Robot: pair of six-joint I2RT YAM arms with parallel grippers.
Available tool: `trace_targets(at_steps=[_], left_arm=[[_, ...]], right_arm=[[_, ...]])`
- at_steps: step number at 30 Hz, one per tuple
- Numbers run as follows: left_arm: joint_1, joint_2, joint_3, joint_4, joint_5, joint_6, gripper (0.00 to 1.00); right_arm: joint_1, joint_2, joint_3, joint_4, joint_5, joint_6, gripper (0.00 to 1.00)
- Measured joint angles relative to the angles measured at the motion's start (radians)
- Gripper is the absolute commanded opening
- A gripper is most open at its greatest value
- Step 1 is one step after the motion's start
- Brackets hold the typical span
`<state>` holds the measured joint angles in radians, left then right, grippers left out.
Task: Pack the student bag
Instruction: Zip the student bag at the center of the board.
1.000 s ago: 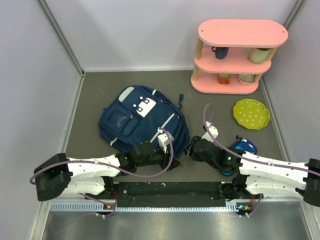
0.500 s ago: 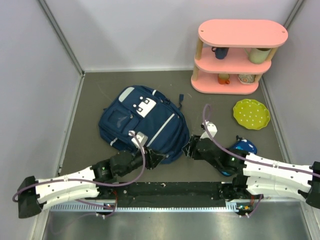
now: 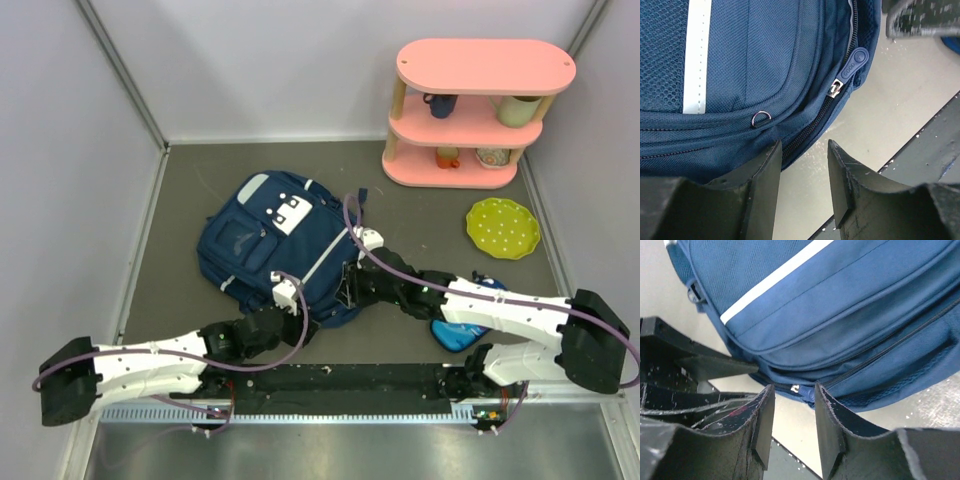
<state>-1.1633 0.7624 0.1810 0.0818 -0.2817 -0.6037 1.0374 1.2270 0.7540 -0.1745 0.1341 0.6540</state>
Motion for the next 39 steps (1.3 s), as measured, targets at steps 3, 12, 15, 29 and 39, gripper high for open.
trace_targets(at_steps=[3, 12, 15, 29, 39], left_arm=[[0.0, 0.045, 0.016, 0.006, 0.0, 0.0, 0.47], [0.0, 0.075, 0.032, 0.015, 0.001, 0.0, 0.47], [0.0, 0.054, 0.032, 0.014, 0.0, -0.001, 0.47], [0.0, -0.036, 0.019, 0.016, -0.003, -0.016, 0.47], [0.0, -0.036, 0.019, 0.016, -0.005, -0.019, 0.47]], right_arm=[[-0.002, 0.024, 0.0, 0.003, -0.055, -0.007, 0.35], [-0.002, 0.08, -0.001, 0.002, -0.099, 0.008, 0.36], [-0.002, 0.08, -0.001, -0.005, -0.08, 0.016, 0.37], [-0.002, 0.094, -0.011, -0.027, -0.049, 0.042, 0.35], [-0.006, 0.135, -0.027, 0.011, -0.08, 0.061, 0.17]])
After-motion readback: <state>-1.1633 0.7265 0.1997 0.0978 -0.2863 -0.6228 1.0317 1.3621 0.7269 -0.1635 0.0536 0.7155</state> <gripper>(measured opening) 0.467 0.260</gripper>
